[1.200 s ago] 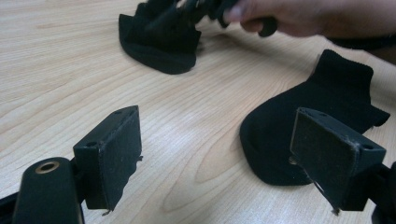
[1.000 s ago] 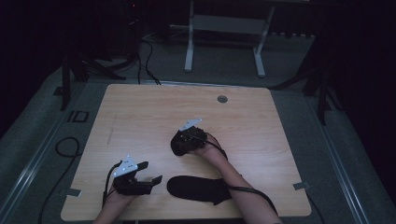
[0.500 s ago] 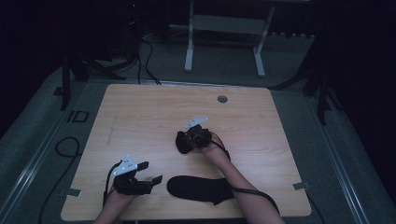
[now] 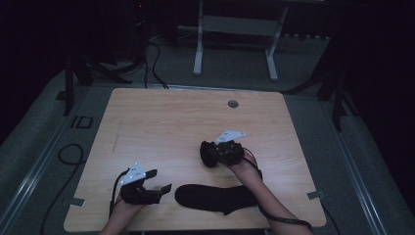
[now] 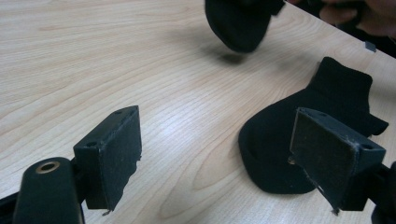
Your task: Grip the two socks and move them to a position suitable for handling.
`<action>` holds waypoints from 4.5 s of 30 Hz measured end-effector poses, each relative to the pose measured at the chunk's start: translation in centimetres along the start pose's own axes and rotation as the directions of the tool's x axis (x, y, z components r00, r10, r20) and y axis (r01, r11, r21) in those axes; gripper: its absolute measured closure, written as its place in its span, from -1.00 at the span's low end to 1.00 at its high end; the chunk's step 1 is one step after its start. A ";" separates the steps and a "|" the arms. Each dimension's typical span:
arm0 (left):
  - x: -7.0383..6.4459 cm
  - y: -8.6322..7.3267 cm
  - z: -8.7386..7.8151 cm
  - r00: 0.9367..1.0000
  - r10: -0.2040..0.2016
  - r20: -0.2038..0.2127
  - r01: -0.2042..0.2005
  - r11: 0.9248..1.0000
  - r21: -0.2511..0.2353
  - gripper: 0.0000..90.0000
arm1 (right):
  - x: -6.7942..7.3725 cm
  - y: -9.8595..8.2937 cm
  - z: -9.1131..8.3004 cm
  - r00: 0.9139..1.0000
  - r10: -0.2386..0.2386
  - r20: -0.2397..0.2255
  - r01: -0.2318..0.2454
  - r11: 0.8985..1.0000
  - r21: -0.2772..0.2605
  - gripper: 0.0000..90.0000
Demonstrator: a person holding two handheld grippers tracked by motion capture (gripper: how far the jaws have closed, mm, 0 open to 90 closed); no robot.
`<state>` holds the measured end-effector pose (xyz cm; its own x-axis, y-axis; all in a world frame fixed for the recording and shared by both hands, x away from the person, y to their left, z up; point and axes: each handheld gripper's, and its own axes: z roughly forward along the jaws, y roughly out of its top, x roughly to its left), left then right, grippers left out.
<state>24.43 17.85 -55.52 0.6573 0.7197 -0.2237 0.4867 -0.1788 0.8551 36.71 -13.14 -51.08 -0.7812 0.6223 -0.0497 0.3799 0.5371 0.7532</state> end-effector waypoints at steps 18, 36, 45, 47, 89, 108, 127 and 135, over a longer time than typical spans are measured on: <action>-0.4 1.4 1.9 0.997 0.015 0.073 -0.018 0.999 0.040 -0.40 | 0.2 -4.7 0.1 1.000 0.016 0.007 -0.016 0.995 0.095 0.05; -2.2 6.0 10.3 0.988 0.074 0.132 -0.102 0.970 0.221 -0.30 | -3.8 -4.1 -0.4 0.995 0.097 0.025 -0.098 0.992 0.080 0.14; -3.9 6.4 14.6 0.971 0.200 0.134 -0.232 0.925 0.302 -0.27 | -3.2 -5.1 1.0 0.997 0.080 0.015 -0.081 0.990 0.113 0.46; -4.1 6.5 14.9 0.968 0.215 0.127 -0.246 0.917 0.315 -0.25 | -3.1 -5.1 1.0 0.998 0.064 0.021 -0.066 0.991 0.119 0.57; 1.1 8.6 6.6 0.978 0.200 0.054 -0.207 0.944 0.258 0.92 | -5.1 -5.9 -8.1 0.978 0.177 0.111 -0.169 0.983 -0.076 0.88; 2.6 6.2 10.0 0.970 0.242 0.035 -0.237 0.897 0.372 0.52 | -5.8 -10.0 -4.4 0.967 0.205 0.150 -0.212 0.977 0.034 0.50; 0.6 6.1 10.3 0.974 0.220 0.045 -0.223 0.917 0.332 0.97 | -5.0 -9.7 -4.6 0.979 0.138 0.150 -0.144 0.989 0.025 1.00; 1.5 6.0 11.1 0.978 0.208 0.015 -0.200 0.914 0.352 0.97 | -5.9 -10.6 -4.1 0.975 0.153 0.163 -0.160 0.987 0.033 0.92</action>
<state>34.77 10.38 -55.90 0.7528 0.6565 -0.0482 0.5162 -0.5434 0.6620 35.27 -24.85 -56.06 -0.6226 0.7815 -0.0408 0.5161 0.4492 0.7293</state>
